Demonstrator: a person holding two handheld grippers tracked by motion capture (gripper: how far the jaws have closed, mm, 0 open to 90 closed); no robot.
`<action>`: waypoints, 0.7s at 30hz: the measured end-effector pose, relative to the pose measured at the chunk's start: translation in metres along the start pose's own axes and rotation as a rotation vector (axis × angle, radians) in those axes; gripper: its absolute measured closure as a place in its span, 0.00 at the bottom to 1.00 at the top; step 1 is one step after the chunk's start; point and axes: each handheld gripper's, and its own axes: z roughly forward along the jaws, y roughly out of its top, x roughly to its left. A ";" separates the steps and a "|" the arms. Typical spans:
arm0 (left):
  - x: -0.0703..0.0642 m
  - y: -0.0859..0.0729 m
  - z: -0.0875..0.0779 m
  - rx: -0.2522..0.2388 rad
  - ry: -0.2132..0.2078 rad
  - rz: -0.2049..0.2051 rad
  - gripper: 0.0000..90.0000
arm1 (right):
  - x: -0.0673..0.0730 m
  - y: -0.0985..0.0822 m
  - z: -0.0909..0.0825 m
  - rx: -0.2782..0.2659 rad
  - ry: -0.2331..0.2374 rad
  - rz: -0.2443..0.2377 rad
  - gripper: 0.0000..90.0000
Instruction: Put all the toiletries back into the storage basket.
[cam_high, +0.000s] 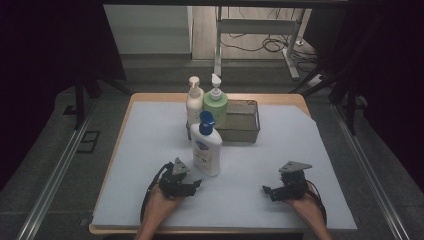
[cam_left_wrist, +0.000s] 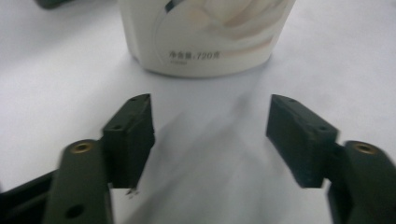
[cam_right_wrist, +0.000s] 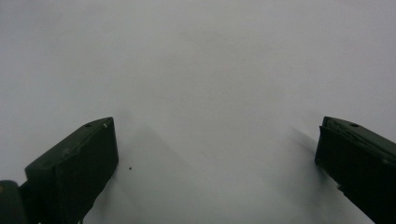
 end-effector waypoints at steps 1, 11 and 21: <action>0.001 -0.002 -0.001 0.003 0.000 -0.003 0.29 | 0.001 0.000 0.000 -0.001 0.002 -0.006 0.00; 0.006 -0.020 -0.011 0.014 0.029 -0.045 0.15 | 0.010 0.008 -0.010 -0.038 0.021 -0.043 0.00; 0.005 -0.030 -0.014 0.041 0.068 -0.026 0.13 | 0.021 0.022 -0.019 -0.080 0.063 -0.072 0.00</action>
